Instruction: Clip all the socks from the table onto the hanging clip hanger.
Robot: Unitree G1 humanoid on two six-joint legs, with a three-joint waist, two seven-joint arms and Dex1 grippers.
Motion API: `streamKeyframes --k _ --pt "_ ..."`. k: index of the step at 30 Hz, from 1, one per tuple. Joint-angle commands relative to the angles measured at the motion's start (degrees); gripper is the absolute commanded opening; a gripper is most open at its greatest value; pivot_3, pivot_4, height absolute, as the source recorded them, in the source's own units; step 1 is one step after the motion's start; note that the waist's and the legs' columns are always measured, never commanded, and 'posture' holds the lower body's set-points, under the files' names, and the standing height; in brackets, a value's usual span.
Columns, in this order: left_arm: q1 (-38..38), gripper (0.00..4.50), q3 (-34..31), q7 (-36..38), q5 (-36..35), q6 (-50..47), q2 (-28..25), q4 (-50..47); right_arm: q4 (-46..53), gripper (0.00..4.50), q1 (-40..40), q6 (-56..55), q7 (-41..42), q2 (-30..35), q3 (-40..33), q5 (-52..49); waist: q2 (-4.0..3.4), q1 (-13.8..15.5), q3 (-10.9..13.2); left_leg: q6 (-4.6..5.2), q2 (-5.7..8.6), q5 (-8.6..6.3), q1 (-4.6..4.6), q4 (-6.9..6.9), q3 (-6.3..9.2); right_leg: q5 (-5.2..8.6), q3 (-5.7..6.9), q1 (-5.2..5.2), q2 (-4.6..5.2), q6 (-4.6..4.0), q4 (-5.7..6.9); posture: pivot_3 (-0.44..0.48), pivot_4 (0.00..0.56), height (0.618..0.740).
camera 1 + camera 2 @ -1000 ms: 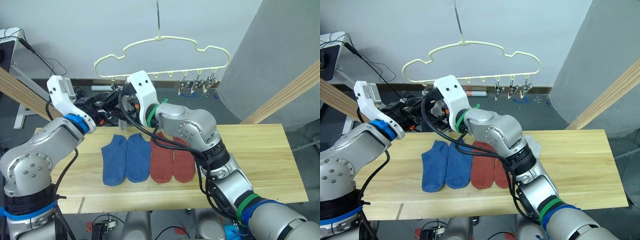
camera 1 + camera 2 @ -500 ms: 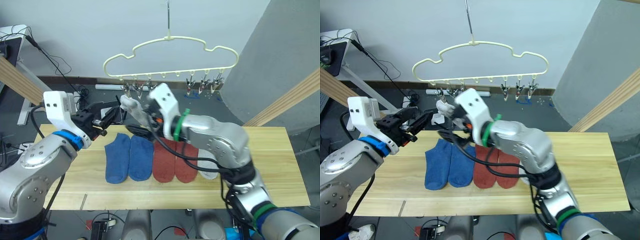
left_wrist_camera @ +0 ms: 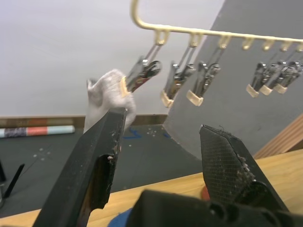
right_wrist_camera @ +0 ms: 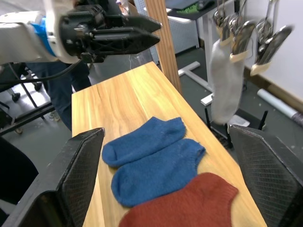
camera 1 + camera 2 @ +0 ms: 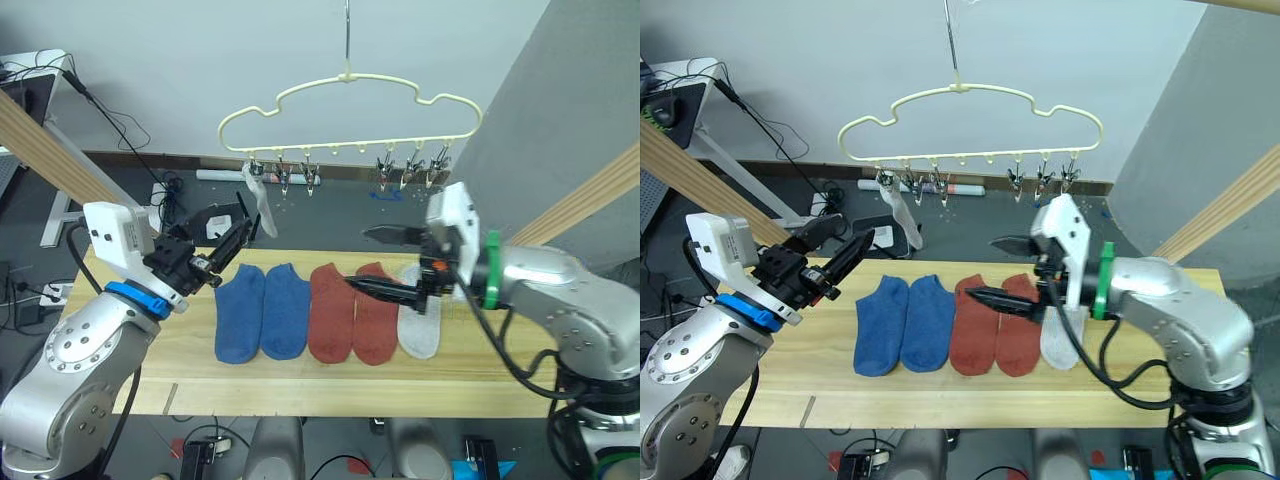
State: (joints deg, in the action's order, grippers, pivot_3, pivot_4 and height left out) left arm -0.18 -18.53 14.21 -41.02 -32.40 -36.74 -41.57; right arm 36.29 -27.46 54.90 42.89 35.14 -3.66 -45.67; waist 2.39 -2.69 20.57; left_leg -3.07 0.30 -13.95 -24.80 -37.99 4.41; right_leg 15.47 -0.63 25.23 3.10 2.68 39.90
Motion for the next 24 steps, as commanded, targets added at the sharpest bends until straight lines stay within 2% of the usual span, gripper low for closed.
streamKeyframes --k 1,3,7,11,16,24 --pt "1.21 2.81 2.25 0.40 6.12 3.90 0.80 -2.16 2.72 4.36 1.64 -2.63 2.36 2.45 -5.75 -4.23 -0.05 -0.03 -0.35 0.01 -0.01 0.00 0.00 0.00 0.00 -0.01 0.01 0.01 -0.02 -0.01 0.01 -0.051 0.268 0.740" --pt "1.90 2.81 3.16 0.50 8.18 5.32 1.89 -1.73 2.63 4.36 1.88 -2.96 1.98 3.24 -6.63 -5.40 -0.03 -0.18 -0.53 0.02 0.00 0.02 0.01 0.01 0.00 -0.01 0.01 -0.01 -0.02 -0.02 0.02 -0.070 0.269 0.740" --pt "3.64 2.81 9.99 -0.44 16.41 10.11 5.81 -1.20 2.28 4.36 1.07 -0.74 1.63 6.76 -10.39 -12.01 -0.10 -0.23 -0.63 0.12 0.01 0.07 0.04 -0.04 -0.05 -0.11 -0.06 -0.09 0.03 0.01 0.01 -0.079 0.278 0.740" --pt "0.99 2.81 13.14 -1.75 21.55 12.24 9.01 0.50 2.21 4.36 0.57 -1.52 0.35 7.96 -8.73 -12.44 -0.09 -0.23 -0.63 0.23 0.04 0.14 0.04 -0.10 -0.01 -0.24 0.00 -0.14 -0.01 -0.01 0.01 -0.084 0.291 0.740" --pt "-0.94 2.81 13.68 -1.38 22.23 10.88 11.02 0.94 2.47 4.36 0.59 -1.63 -1.03 8.32 -8.12 -13.54 -0.09 -0.43 -0.63 0.30 0.03 0.21 0.05 -0.12 -0.02 -0.33 -0.02 -0.14 -0.04 -0.02 0.02 -0.089 0.299 0.740" --pt "-5.69 2.81 14.61 -4.67 25.85 8.21 14.97 4.48 3.93 4.36 1.09 -1.43 -4.87 8.21 -7.31 -15.70 -0.09 -0.58 -0.63 0.32 0.04 0.22 0.04 -0.16 -0.02 -0.36 -0.03 -0.16 -0.04 0.01 0.02 -0.114 0.315 0.740"
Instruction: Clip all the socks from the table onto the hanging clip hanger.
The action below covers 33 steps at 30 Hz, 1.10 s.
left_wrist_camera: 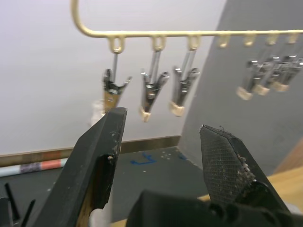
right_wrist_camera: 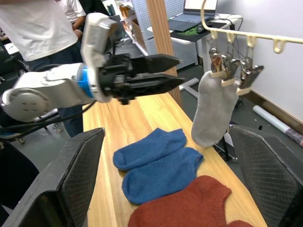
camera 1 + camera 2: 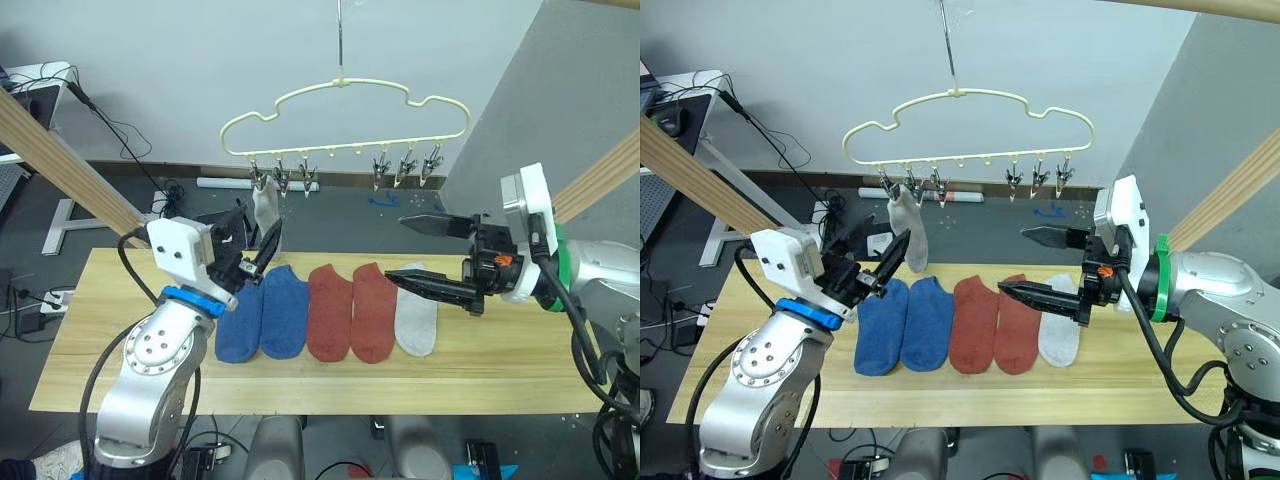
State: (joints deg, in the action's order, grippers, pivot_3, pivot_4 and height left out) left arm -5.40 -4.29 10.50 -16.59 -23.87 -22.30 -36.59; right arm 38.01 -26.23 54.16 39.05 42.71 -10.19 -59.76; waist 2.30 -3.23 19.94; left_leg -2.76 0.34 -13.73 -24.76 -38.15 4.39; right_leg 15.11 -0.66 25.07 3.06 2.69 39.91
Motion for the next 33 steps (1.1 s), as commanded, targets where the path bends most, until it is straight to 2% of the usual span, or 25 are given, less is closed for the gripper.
streamKeyframes --k 1,13,15,18,20,26,32,33 --pt "-0.79 2.81 0.59 -0.98 2.07 -0.29 0.66 -0.20 2.26 4.36 -0.04 -0.80 -1.26 0.75 -0.70 -1.75 0.00 -0.08 0.00 0.00 0.00 0.00 0.00 0.00 0.00 0.00 0.00 0.00 0.00 0.00 0.00 -0.114 0.315 0.740" --pt "-6.25 2.81 1.16 -0.13 1.10 -5.27 2.97 1.90 3.45 4.36 0.28 -1.10 -5.60 0.55 0.26 -3.44 0.01 -0.27 0.01 0.01 0.00 0.00 0.00 -0.03 0.00 -0.01 0.00 0.00 -0.01 0.01 0.01 -0.150 0.337 0.740" --pt "-7.25 2.81 0.97 1.86 -2.26 -6.58 3.53 1.76 3.54 4.36 0.26 -1.24 -6.29 0.40 0.48 -3.33 0.01 -0.31 0.01 0.01 0.00 0.00 0.00 -0.03 0.00 -0.01 -0.01 0.00 -0.01 0.01 0.01 -0.160 0.340 0.740" --pt "-7.61 3.37 1.19 1.13 -0.19 -6.46 3.31 1.71 3.81 4.41 0.39 -1.31 -6.94 0.45 0.53 -3.39 0.01 -0.48 0.01 0.01 -0.01 0.00 0.00 -0.03 0.00 -0.01 0.00 0.00 -0.01 0.01 0.00 -0.169 0.340 0.740" --pt "-7.78 3.93 1.28 1.01 0.50 -6.32 3.30 1.75 4.01 4.41 0.56 -1.34 -7.21 0.53 0.49 -3.52 0.01 -0.57 0.01 0.01 -0.01 0.00 0.00 -0.03 0.00 -0.01 0.00 0.00 -0.01 0.01 0.00 -0.170 0.341 0.740" --pt "-8.76 3.93 2.16 0.79 3.38 -5.65 3.32 3.03 4.50 4.41 0.93 -1.32 -7.93 0.53 0.42 -3.64 0.01 -0.96 0.01 0.01 -0.01 0.00 0.00 -0.03 0.00 -0.01 0.00 -0.01 -0.01 0.01 0.00 -0.184 0.344 0.740" --pt "-10.83 3.93 1.52 1.24 1.93 -6.64 5.50 6.33 4.70 4.41 1.25 -1.30 -8.78 0.71 0.28 -3.74 0.02 -1.48 0.01 0.01 0.00 0.00 0.00 -0.03 0.00 -0.01 0.00 -0.01 -0.01 0.01 -0.01 -0.192 0.345 0.740" --pt "-11.16 3.76 1.33 1.46 1.43 -6.36 5.90 6.51 4.72 4.41 1.28 -1.25 -8.91 0.74 0.28 -3.79 0.02 -1.57 0.01 0.01 0.00 0.00 0.00 -0.03 0.00 -0.01 0.00 -0.02 -0.01 0.01 -0.02 -0.192 0.345 0.740"
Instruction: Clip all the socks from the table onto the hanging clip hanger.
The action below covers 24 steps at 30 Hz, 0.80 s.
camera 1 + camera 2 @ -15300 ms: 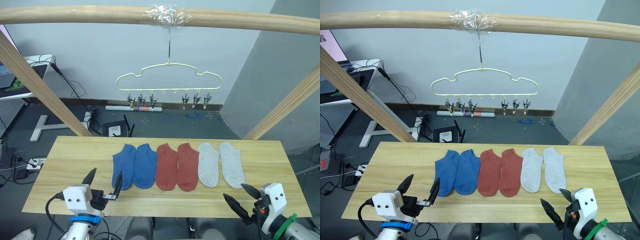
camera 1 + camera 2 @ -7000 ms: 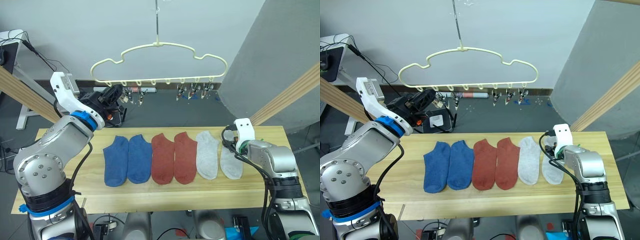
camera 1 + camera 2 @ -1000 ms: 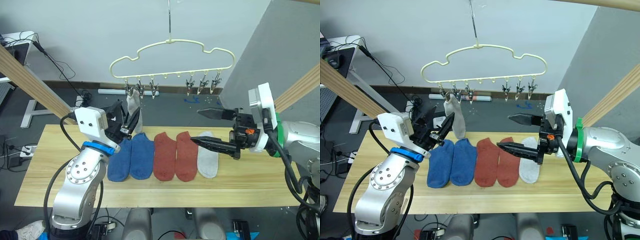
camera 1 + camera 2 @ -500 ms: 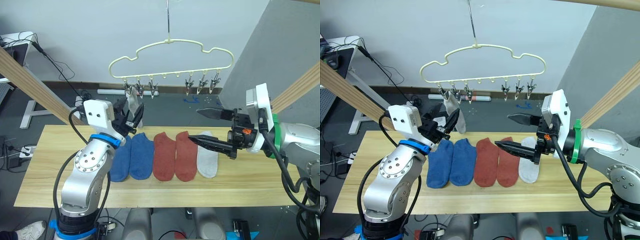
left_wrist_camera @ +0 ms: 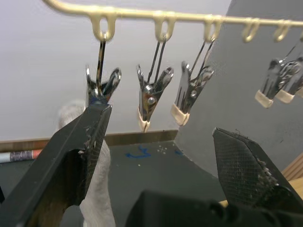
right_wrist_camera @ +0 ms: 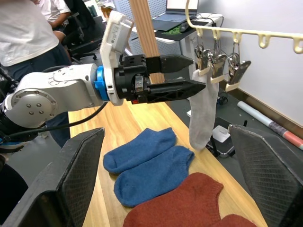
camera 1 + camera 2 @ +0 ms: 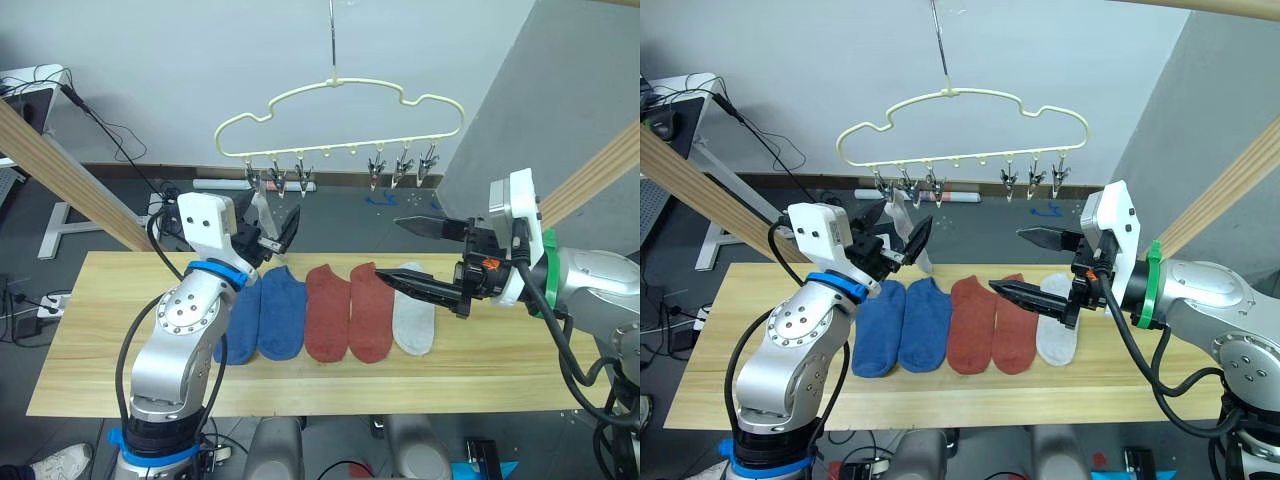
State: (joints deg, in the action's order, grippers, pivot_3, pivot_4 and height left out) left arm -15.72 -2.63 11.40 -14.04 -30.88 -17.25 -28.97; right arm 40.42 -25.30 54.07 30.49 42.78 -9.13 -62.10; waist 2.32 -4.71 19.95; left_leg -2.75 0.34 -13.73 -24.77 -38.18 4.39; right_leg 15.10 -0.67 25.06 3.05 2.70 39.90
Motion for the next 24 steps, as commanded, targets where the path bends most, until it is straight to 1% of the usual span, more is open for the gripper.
streamKeyframes --k 1,2,5,19,24 --pt "-1.06 3.55 -0.45 0.69 -1.42 0.84 1.09 -0.98 2.32 4.41 0.37 -1.14 -0.45 0.70 -0.79 -1.50 0.00 -0.15 0.00 0.00 0.00 0.00 0.00 0.01 0.00 0.00 0.00 0.00 0.00 0.00 0.00 -0.192 0.345 0.740" --pt "-1.17 3.43 -0.54 0.74 -1.51 0.94 1.28 -0.96 2.36 4.41 0.41 -1.12 -0.54 0.73 -0.82 -1.57 0.00 -0.19 0.00 0.00 0.00 0.00 0.00 0.01 0.00 0.00 0.00 0.01 0.00 0.00 0.00 -0.197 0.345 0.740" --pt "-0.95 2.60 0.04 0.99 -0.27 1.56 0.77 -1.08 2.49 4.41 0.51 -1.10 -0.87 0.81 -0.89 -1.70 0.00 -0.28 0.00 0.00 0.00 0.00 0.00 0.01 0.00 0.00 0.00 0.01 0.00 0.00 0.00 -0.199 0.346 0.740" --pt "-1.28 2.60 -0.92 0.30 1.77 3.07 0.37 -0.05 2.73 4.41 0.67 -1.21 -1.99 0.90 -0.75 -1.97 0.00 -0.37 0.00 0.00 -0.01 0.00 0.00 0.02 0.00 0.00 -0.01 0.01 0.00 0.00 -0.01 -0.203 0.346 0.740" --pt "-3.62 2.60 -1.25 -0.87 2.74 4.22 1.10 2.84 2.72 4.41 0.77 -1.26 -2.39 0.90 -0.78 -2.11 0.00 -0.36 0.00 0.00 0.00 0.00 0.00 0.02 0.00 0.00 0.00 0.01 0.00 0.00 0.00 -0.209 0.347 0.740"
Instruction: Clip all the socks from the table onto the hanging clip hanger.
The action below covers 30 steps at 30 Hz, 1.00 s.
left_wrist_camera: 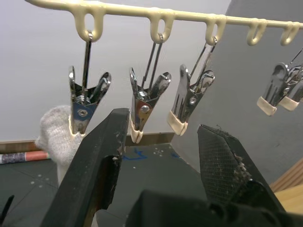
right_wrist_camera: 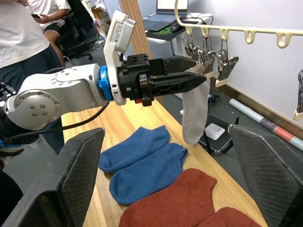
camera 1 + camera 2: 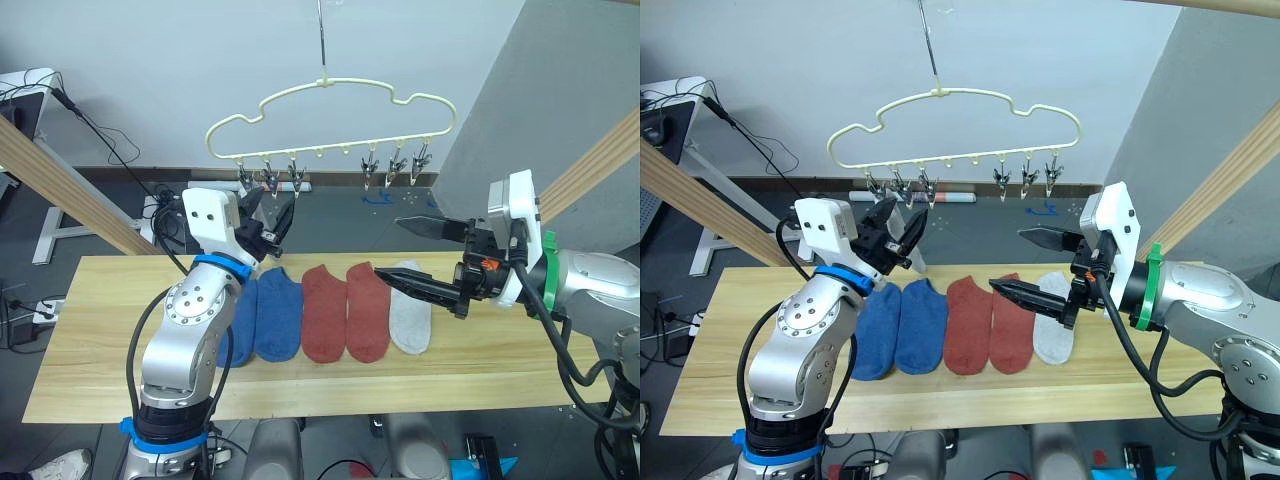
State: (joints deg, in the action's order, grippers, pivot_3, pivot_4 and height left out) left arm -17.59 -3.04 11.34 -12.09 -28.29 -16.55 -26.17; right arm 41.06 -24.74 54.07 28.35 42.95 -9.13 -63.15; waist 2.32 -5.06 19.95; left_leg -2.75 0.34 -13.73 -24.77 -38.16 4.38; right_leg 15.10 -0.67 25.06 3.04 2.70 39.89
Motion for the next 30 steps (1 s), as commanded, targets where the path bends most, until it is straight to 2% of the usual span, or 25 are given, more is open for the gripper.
streamKeyframes --k 1,17,30 --pt "-2.43 2.60 -0.69 -0.94 0.85 1.82 0.63 0.58 2.13 4.41 0.29 -1.24 -0.33 0.79 -0.85 -1.16 0.00 0.00 0.00 0.00 0.00 0.00 0.00 0.00 0.01 0.00 0.01 0.00 0.00 0.00 0.00 -0.209 0.347 0.740" --pt "-8.86 2.60 -1.44 -3.00 0.77 1.20 3.54 4.57 3.13 4.41 1.30 -1.31 -2.95 1.29 -0.77 -2.60 0.02 -0.11 0.01 0.00 0.01 0.00 -0.01 0.02 -0.02 0.00 -0.01 0.00 0.00 0.01 -0.04 -0.232 0.352 0.740" --pt "-8.99 2.60 -1.47 -4.40 2.63 1.36 2.96 5.27 3.47 4.41 1.85 -1.34 -4.16 1.15 -0.49 -2.85 0.02 -0.16 0.02 0.00 0.01 0.00 -0.01 0.03 -0.02 0.00 -0.01 0.00 -0.01 0.02 -0.06 -0.236 0.351 0.740"
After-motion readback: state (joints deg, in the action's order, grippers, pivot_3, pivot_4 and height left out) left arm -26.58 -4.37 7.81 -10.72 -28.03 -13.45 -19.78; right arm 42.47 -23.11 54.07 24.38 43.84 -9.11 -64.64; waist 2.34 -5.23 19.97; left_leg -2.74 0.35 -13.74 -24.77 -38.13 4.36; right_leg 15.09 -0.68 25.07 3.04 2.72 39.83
